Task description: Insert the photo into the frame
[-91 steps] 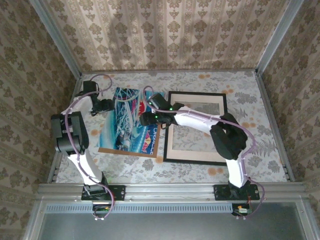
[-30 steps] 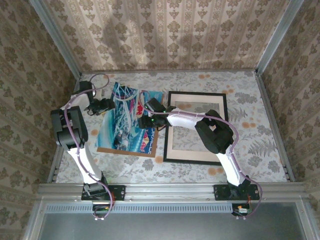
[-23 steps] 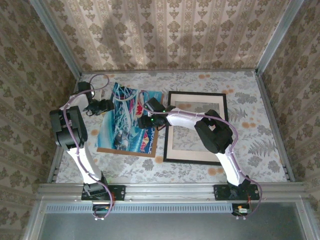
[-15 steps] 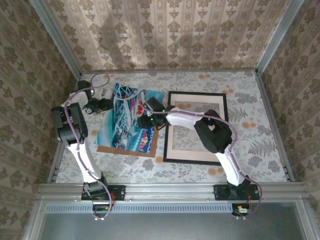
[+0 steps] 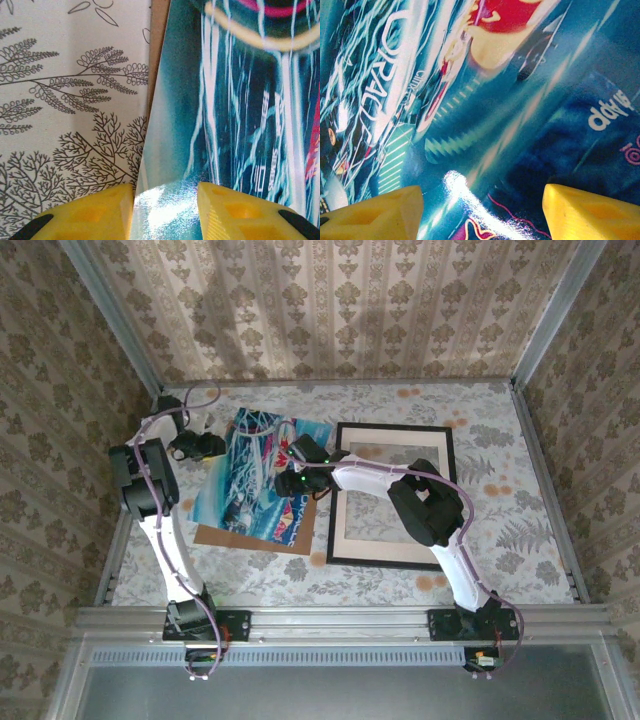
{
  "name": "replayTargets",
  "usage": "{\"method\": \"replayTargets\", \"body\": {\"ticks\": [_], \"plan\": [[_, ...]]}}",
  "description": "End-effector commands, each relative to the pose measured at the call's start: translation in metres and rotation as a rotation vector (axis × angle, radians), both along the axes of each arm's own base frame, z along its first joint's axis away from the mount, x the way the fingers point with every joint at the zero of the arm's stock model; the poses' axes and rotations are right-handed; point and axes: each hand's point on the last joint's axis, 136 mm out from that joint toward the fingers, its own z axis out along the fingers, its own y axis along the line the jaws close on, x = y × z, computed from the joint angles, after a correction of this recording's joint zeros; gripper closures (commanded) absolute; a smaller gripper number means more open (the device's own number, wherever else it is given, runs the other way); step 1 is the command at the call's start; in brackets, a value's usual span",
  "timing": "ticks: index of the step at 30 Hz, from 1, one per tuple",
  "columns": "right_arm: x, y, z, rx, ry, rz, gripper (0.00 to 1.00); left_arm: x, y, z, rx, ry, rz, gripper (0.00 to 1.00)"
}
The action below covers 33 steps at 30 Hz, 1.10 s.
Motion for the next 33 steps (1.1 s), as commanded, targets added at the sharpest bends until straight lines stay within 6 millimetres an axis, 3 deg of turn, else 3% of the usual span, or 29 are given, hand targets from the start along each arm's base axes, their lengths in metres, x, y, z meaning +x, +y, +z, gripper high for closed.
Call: {"method": "replayTargets", "body": {"ticks": [1,9,18,33], "plan": [[-0.008,-0.001,-0.024,-0.030,0.055,0.029,0.34,-0.006,-0.005,-0.007,-0.026,0.049,-0.037,0.62],[-0.009,0.000,-0.025,-0.031,0.062,0.031,0.34,-0.004,-0.014,-0.008,-0.106,0.064,-0.068,0.67],[-0.008,-0.001,-0.028,-0.041,0.062,0.034,0.34,-0.006,-0.018,0.020,-0.183,0.017,-0.083,0.72],[0.005,-0.014,0.004,0.018,0.042,0.019,0.30,-0.033,-0.016,0.042,-0.148,-0.045,0.018,0.74]]}}
